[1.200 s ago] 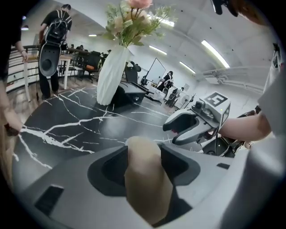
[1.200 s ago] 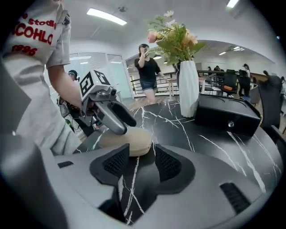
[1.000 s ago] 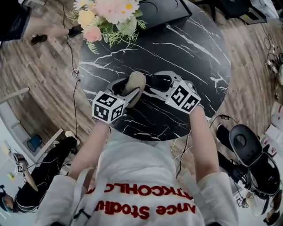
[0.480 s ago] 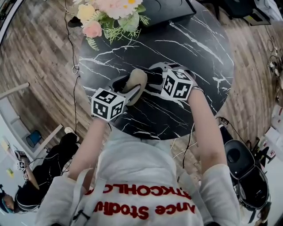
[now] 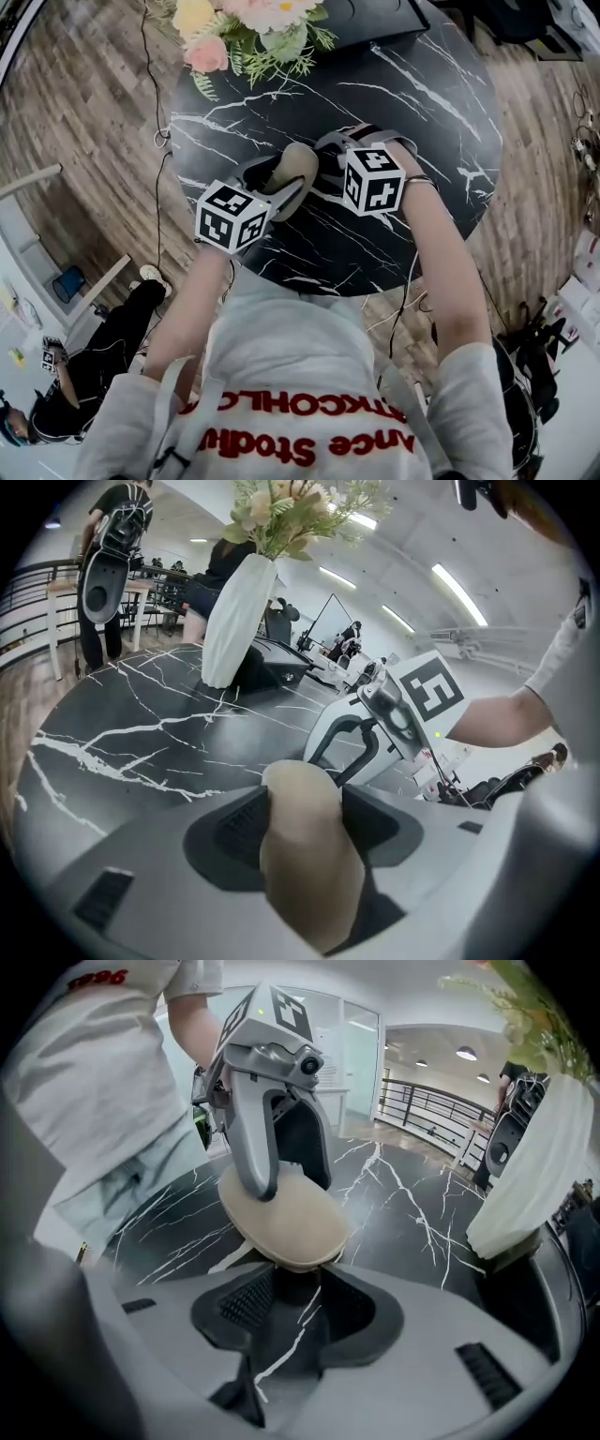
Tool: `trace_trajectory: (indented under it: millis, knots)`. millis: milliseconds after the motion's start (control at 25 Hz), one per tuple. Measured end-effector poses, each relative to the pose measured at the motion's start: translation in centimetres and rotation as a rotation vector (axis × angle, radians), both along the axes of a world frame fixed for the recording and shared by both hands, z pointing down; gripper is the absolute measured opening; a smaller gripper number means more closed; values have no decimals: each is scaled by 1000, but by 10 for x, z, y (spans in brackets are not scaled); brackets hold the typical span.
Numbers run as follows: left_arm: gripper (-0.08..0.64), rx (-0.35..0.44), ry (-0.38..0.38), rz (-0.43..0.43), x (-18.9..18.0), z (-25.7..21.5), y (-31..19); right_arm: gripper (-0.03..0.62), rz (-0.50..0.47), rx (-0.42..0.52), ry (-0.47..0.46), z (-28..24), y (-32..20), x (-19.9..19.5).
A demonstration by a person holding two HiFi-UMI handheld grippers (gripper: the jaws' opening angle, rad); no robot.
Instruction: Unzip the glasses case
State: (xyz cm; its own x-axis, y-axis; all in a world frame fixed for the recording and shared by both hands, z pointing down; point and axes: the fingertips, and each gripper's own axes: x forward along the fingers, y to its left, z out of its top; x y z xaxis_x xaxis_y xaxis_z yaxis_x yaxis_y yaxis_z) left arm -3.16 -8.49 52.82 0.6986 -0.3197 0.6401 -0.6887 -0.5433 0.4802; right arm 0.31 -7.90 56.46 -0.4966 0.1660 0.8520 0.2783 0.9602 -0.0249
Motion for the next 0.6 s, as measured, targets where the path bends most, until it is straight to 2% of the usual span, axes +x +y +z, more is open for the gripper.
trace_trajectory:
  millis: [280, 600]
  knots:
    - [252, 5, 26, 7, 2, 2, 1, 131, -4, 63, 14, 1, 0, 4]
    - [253, 4, 32, 45, 8, 3, 5, 94, 21, 71, 9, 1, 6, 13]
